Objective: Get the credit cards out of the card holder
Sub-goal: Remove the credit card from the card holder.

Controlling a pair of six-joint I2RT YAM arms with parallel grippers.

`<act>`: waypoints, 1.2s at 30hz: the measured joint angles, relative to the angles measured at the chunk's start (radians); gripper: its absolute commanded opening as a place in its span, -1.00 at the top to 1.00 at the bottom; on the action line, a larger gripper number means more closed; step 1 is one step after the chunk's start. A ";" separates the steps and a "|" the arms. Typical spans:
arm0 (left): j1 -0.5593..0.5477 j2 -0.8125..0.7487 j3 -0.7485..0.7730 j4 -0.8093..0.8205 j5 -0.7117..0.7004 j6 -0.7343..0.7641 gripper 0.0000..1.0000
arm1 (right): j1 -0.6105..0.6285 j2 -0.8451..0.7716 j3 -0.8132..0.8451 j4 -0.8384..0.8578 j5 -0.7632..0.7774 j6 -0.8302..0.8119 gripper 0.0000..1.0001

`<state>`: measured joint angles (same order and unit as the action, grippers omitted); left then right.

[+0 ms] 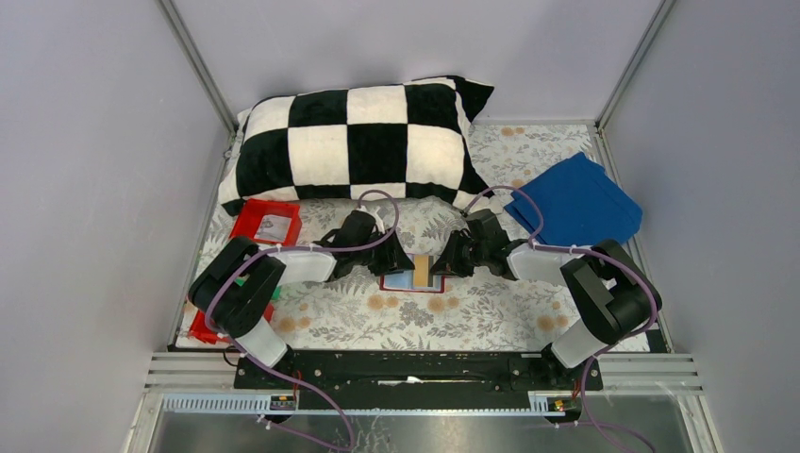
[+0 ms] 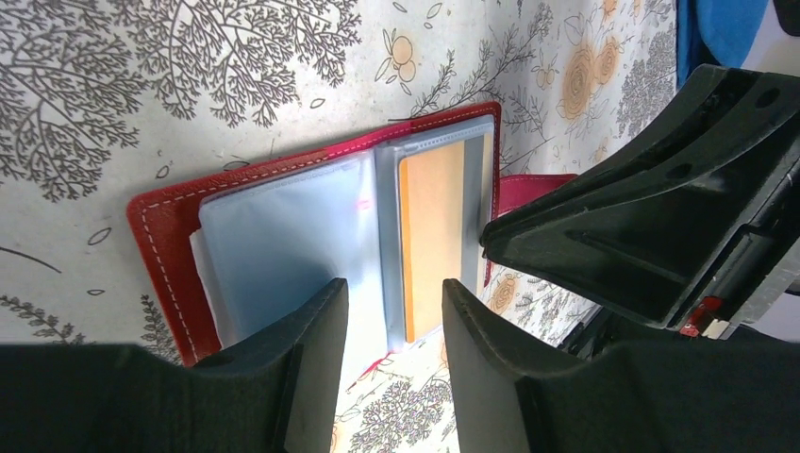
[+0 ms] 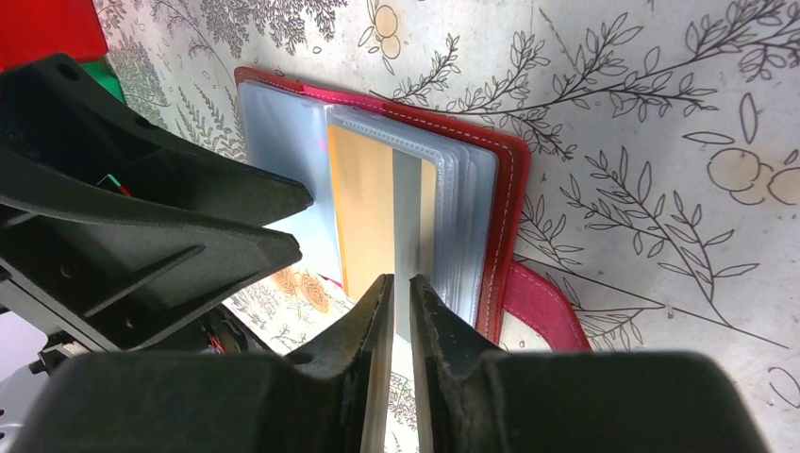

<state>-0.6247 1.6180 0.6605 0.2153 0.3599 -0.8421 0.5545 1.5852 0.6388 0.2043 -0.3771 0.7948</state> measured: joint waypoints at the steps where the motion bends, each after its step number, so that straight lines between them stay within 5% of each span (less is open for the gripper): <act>1: 0.004 0.001 0.000 0.003 0.007 0.001 0.09 | 0.000 0.000 -0.001 0.001 0.001 0.002 0.62; 16: 0.011 0.025 0.032 0.012 0.081 0.049 0.01 | 0.000 -0.015 -0.006 0.001 0.049 0.019 0.61; 36: 0.011 0.077 0.042 0.025 0.107 0.055 0.18 | 0.000 -0.077 -0.058 -0.012 0.100 0.019 0.60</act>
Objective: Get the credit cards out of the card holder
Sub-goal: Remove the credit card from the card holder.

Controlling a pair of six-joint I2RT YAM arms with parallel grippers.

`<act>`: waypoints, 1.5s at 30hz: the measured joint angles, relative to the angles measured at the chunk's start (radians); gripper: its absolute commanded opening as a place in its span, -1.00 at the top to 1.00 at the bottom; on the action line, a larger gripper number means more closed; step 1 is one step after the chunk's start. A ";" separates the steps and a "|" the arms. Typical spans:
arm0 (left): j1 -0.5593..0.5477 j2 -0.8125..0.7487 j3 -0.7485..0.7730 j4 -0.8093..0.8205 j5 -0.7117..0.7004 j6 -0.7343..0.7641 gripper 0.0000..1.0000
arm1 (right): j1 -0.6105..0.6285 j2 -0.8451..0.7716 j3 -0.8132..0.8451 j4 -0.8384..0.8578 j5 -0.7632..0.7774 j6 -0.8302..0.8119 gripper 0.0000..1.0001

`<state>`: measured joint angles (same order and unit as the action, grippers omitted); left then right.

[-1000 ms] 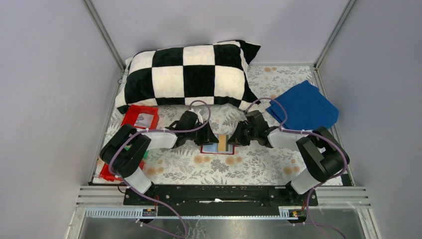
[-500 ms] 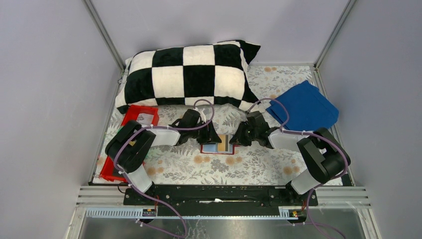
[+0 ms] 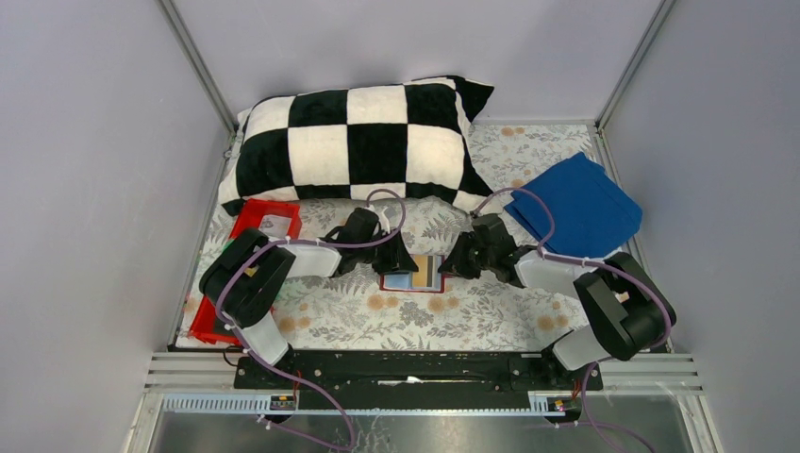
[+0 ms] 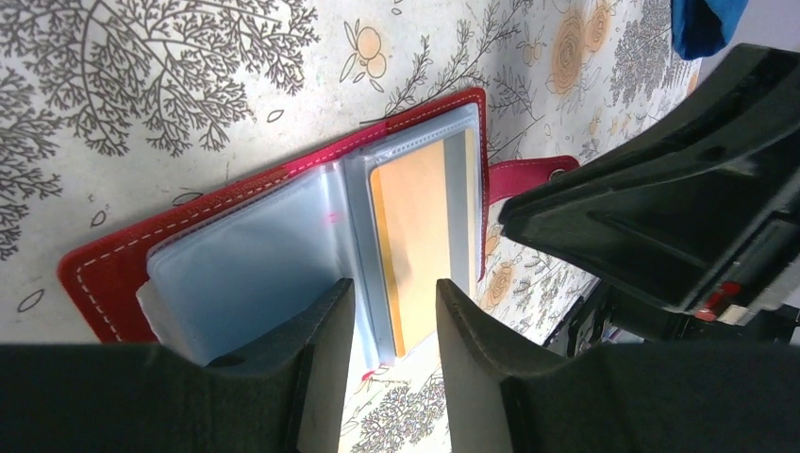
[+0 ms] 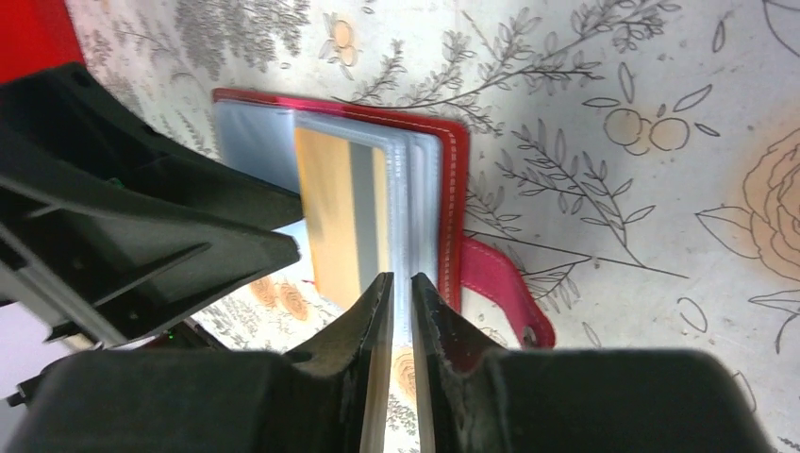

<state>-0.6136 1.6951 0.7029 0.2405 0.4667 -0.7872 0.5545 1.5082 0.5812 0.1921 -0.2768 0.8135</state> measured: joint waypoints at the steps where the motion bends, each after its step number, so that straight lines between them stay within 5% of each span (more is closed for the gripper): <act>1: 0.000 0.000 -0.003 0.004 0.000 -0.002 0.19 | 0.000 -0.016 -0.004 0.000 0.004 0.000 0.60; 45: 0.003 -0.071 -0.092 0.075 0.008 -0.075 0.42 | 0.000 0.004 0.004 0.067 -0.053 0.007 0.57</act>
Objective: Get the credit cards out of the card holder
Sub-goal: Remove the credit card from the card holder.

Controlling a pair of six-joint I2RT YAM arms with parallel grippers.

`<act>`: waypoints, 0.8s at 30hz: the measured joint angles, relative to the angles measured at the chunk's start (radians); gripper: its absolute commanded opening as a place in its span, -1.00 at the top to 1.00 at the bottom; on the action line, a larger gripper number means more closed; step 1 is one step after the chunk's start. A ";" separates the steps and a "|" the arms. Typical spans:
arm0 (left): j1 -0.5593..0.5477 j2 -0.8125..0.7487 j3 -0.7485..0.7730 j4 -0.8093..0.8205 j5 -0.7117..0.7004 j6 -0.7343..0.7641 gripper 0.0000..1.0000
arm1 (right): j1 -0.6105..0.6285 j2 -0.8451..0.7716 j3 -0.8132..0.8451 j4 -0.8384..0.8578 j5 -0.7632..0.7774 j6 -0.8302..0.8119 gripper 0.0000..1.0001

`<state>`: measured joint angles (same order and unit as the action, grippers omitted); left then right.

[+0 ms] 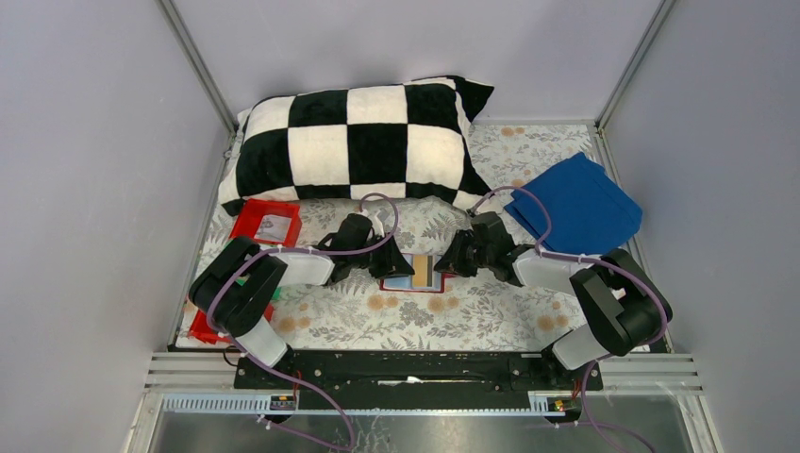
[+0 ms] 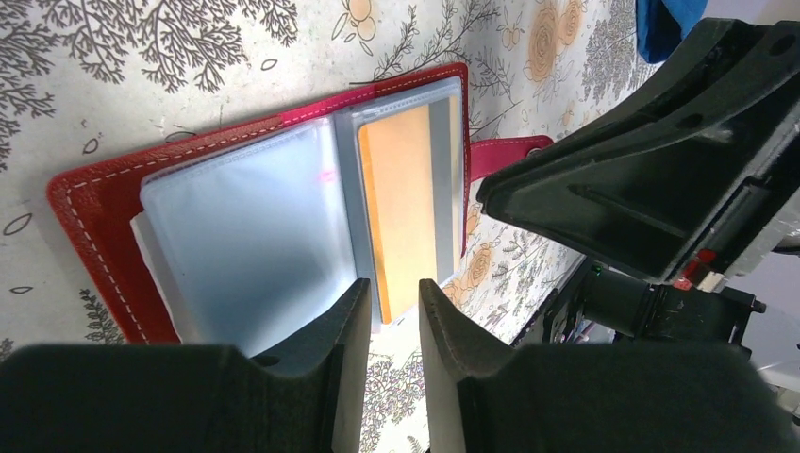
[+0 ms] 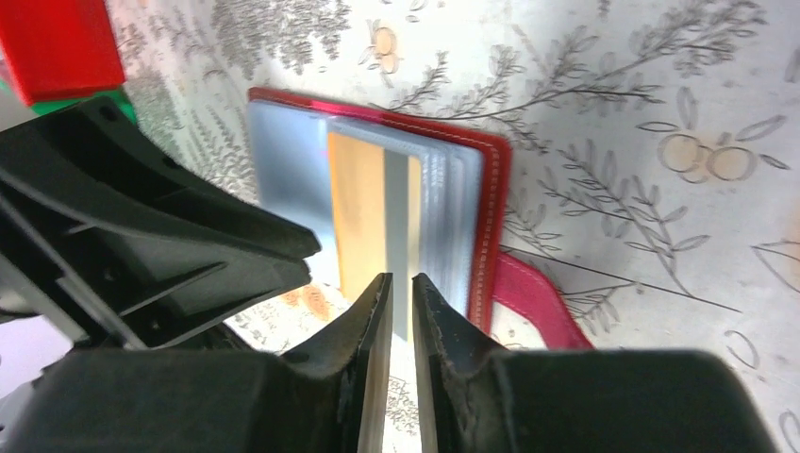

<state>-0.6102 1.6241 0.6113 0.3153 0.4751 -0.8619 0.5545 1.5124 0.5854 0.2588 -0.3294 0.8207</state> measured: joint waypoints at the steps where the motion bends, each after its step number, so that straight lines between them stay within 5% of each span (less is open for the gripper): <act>1: 0.000 0.000 0.000 -0.003 0.000 0.000 0.42 | 0.000 0.001 0.002 -0.016 0.014 0.000 0.57; 24: 0.000 0.021 0.000 -0.008 -0.009 -0.004 0.36 | 0.003 0.021 0.018 -0.021 0.026 0.000 0.49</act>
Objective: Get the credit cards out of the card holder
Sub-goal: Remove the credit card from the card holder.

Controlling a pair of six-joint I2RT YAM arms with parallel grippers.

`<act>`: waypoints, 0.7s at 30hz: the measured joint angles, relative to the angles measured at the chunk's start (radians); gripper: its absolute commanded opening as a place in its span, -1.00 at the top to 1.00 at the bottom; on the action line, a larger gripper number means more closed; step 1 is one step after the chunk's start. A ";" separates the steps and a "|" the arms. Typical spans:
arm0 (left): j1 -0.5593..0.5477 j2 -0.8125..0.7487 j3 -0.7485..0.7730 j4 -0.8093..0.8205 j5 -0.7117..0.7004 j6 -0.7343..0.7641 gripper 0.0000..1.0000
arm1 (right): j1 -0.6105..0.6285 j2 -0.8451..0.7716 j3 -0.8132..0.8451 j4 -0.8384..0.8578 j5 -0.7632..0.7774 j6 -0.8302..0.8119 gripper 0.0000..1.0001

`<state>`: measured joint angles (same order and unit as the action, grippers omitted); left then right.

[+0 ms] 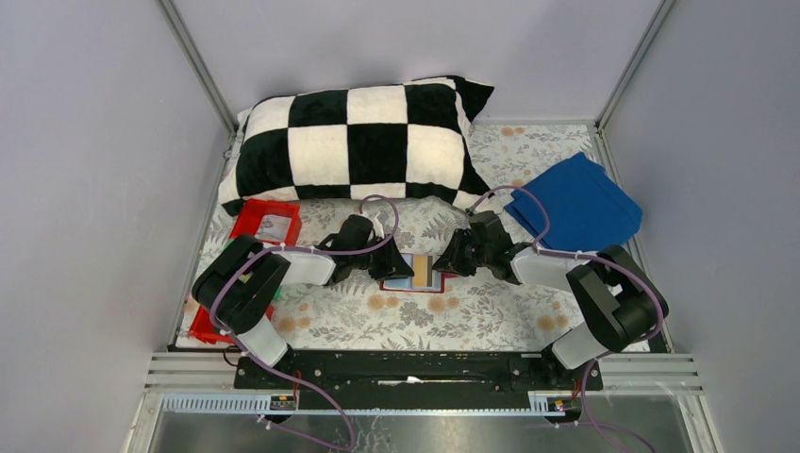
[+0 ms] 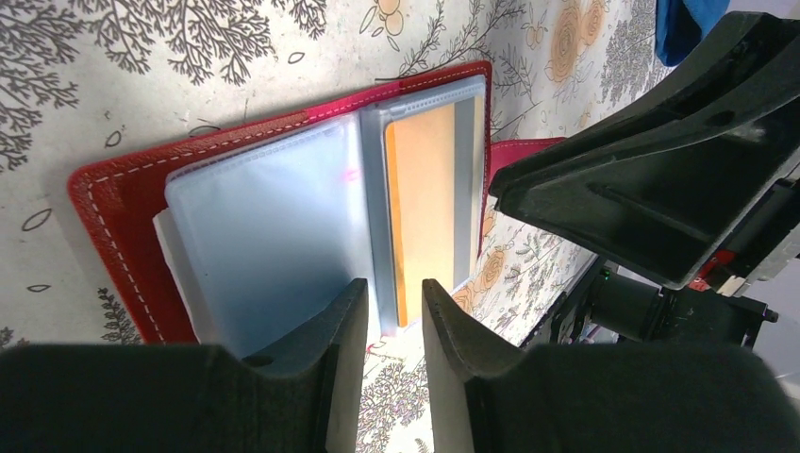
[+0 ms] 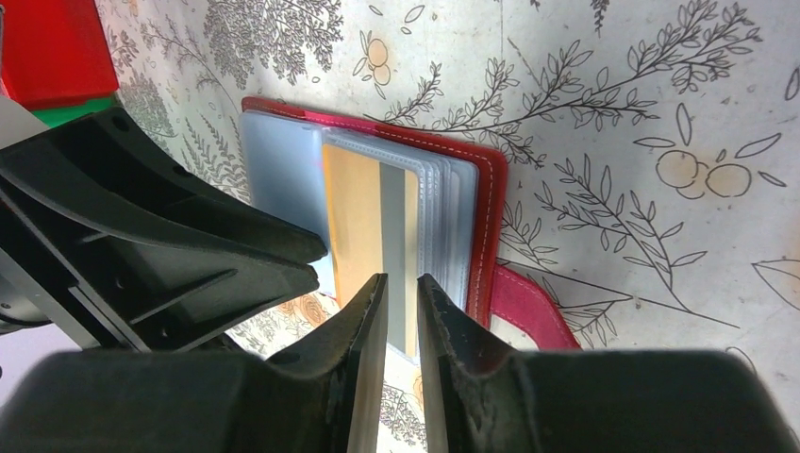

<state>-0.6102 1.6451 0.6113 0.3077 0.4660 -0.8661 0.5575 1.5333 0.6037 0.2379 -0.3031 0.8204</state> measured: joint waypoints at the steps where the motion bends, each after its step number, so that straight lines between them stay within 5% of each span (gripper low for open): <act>1: 0.000 0.000 0.000 0.000 0.000 0.000 0.36 | 0.000 0.005 0.000 0.002 -0.005 0.000 0.49; 21: 0.000 0.012 0.000 0.002 0.001 -0.003 0.35 | 0.003 -0.014 -0.014 0.044 -0.005 0.016 0.49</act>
<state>-0.6102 1.6573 0.6113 0.3092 0.4671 -0.8696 0.5610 1.5192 0.5896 0.2821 -0.3077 0.8364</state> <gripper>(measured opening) 0.323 0.252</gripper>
